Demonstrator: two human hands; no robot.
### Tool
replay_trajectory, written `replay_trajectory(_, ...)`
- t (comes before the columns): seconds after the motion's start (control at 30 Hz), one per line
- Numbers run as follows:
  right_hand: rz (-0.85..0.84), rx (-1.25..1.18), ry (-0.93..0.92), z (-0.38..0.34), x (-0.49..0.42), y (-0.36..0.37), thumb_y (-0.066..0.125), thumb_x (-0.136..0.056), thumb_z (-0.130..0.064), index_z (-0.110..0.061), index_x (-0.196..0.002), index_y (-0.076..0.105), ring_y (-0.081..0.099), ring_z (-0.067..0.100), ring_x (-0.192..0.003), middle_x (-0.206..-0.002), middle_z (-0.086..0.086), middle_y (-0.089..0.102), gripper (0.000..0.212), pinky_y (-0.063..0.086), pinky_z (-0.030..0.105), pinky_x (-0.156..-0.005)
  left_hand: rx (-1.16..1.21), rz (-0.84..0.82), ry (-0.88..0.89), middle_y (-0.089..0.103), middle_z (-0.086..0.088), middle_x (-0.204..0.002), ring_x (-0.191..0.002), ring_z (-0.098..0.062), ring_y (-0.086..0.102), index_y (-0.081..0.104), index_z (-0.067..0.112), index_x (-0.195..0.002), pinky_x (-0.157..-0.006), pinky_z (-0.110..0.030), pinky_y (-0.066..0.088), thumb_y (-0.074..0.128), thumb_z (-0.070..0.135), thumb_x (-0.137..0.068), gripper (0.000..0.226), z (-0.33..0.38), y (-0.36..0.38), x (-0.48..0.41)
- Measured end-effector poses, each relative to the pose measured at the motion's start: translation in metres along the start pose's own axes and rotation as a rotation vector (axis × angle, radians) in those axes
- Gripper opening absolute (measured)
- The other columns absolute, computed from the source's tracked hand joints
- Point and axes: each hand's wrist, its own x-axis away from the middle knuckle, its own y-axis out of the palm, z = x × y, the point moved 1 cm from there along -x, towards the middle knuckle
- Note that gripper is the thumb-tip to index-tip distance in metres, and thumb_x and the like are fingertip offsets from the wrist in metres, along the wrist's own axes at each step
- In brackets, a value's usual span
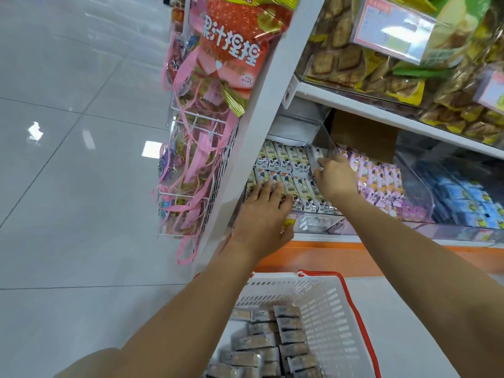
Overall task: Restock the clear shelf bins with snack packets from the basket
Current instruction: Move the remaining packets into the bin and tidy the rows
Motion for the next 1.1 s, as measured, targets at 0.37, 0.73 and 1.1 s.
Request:
replay_trajectory(0.37, -0.059, -0.147, -0.011, 0.008, 0.005, 0.001, 0.052, -0.096, -0.014, -0.004, -0.129, 0.056, 0.061, 0.038, -0.103, -0.123, 0.026, 0.059, 0.034, 0.051, 0.039, -0.085, 0.006, -0.016, 0.001, 0.040, -0.016, -0.152, -0.142, -0.037, 0.034, 0.046, 0.014, -0.143, -0.117, -0.048, 0.024, 0.052, 0.045, -0.091, 0.061, 0.000, -0.003, 0.001)
replay_trajectory(0.73, 0.251, -0.708, -0.199, 0.010, 0.111, -0.016, 0.055, -0.098, -0.015, -0.009, -0.108, 0.069, 0.058, 0.007, -0.079, -0.096, -0.001, 0.065, 0.018, 0.043, 0.009, -0.070, -0.063, 0.033, 0.070, 0.019, -0.015, -0.161, -0.150, -0.032, 0.010, 0.028, 0.011, -0.153, -0.122, -0.047, 0.000, 0.051, 0.038, -0.090, 0.072, 0.011, -0.012, 0.013)
replay_trajectory(1.1, -0.186, -0.682, 0.017, 0.047, 0.240, 0.128, 0.059, -0.095, -0.017, -0.014, -0.105, 0.069, 0.060, 0.013, -0.070, -0.091, 0.002, 0.068, 0.015, 0.052, 0.032, -0.066, -0.156, -0.443, 0.180, 0.016, -0.012, -0.162, -0.149, -0.031, 0.014, 0.017, 0.012, -0.156, -0.120, -0.047, -0.001, 0.055, 0.036, -0.092, 0.078, 0.049, 0.084, 0.090)
